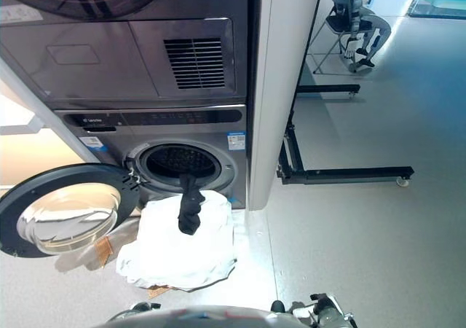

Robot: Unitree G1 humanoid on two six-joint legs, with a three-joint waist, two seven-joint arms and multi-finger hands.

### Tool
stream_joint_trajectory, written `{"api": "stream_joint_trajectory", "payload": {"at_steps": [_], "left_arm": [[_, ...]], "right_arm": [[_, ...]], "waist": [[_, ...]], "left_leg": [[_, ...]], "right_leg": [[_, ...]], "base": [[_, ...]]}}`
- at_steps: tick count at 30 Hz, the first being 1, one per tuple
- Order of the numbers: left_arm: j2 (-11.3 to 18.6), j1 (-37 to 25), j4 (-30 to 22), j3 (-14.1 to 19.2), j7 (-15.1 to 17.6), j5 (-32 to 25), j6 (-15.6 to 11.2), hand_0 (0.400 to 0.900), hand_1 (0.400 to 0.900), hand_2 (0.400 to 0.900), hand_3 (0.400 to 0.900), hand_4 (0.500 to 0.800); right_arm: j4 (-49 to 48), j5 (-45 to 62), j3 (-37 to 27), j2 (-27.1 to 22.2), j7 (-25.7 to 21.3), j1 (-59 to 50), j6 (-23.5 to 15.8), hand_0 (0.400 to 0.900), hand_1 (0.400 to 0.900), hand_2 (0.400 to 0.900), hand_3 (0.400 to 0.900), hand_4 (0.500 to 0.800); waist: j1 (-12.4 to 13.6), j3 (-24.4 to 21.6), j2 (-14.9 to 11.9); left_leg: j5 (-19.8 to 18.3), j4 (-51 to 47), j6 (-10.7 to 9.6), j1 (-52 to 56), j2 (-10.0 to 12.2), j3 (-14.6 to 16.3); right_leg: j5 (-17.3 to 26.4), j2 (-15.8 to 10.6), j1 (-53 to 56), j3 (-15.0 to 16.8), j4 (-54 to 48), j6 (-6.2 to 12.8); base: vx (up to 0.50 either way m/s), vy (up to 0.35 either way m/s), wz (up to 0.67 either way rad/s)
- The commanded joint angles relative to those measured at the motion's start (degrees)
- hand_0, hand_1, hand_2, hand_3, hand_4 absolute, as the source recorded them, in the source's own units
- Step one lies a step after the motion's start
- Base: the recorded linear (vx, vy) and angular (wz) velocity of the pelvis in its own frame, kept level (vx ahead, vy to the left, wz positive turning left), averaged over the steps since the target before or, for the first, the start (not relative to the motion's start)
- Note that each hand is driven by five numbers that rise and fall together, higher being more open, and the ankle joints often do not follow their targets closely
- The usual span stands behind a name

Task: Put the clothes in the basket into the washing machine.

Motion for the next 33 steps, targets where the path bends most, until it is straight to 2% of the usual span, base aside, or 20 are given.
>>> {"api": "stream_joint_trajectory", "payload": {"at_steps": [1, 4, 15, 24, 33], "left_arm": [[-0.20, -2.50, 3.50, 0.55, 2.46, 1.19, 0.36, 0.900, 0.900, 0.900, 0.900, 0.800], [-0.27, -2.96, 3.43, 0.27, 2.01, 1.08, 1.10, 0.900, 0.900, 0.900, 0.900, 0.800], [-0.11, -2.88, 3.65, 0.80, 1.80, 0.57, 1.05, 0.900, 0.900, 0.900, 0.900, 0.800], [0.06, -2.93, 3.48, 0.56, 1.82, 1.07, 1.22, 0.900, 0.900, 0.900, 0.900, 0.800], [-0.34, -3.28, 2.13, -0.89, 2.41, 0.26, 1.94, 0.900, 0.900, 0.900, 0.900, 0.800]], "right_arm": [[3.44, -1.22, 1.81, -0.75, -1.33, -3.11, -0.35, 0.900, 0.900, 0.900, 0.900, 0.800], [3.18, -0.99, 2.03, -0.92, -1.13, -3.37, -0.29, 0.900, 0.900, 0.900, 0.900, 0.800], [2.87, -0.41, 2.41, -0.74, -1.42, -3.32, 0.15, 0.900, 0.900, 0.900, 0.900, 0.800], [3.19, 0.19, 2.11, -0.76, -1.54, -3.10, -0.34, 0.900, 0.900, 0.900, 0.900, 0.800], [2.47, 1.00, 2.79, -1.66, -1.57, -3.81, -0.77, 0.900, 0.900, 0.900, 0.900, 0.800]], "waist": [[-1.02, -0.11, -1.19], [-0.98, 0.13, -1.25], [-1.21, 0.43, -1.08], [-2.08, 0.66, -0.86], [-3.02, 1.83, 0.60]], "left_leg": [[-2.70, 0.78, 2.84, -2.36, -3.46, -0.15], [-2.61, 0.91, 2.89, -2.79, -3.51, -0.22], [-2.73, 1.07, 2.91, -2.49, -3.45, -0.20], [-2.75, 1.12, 2.58, -2.03, -2.70, 0.26], [-2.04, 2.65, 1.52, -3.71, -1.34, 0.05]], "right_leg": [[-0.98, 0.59, 0.60, 0.64, 1.56, 1.53], [-0.88, 0.56, 0.19, 0.75, 1.63, 1.53], [-0.99, 0.55, 0.34, 0.85, 1.72, 1.42], [-1.43, 1.41, 0.56, 1.60, 1.80, 0.96], [-2.17, 2.30, -0.78, 1.73, 2.73, -0.22]], "base": [[0.00, 0.000, 0.00], [0.00, 0.000, 0.00], [0.01, -0.006, -0.02], [0.03, -0.055, -0.09], [0.01, -0.078, -0.03]]}}
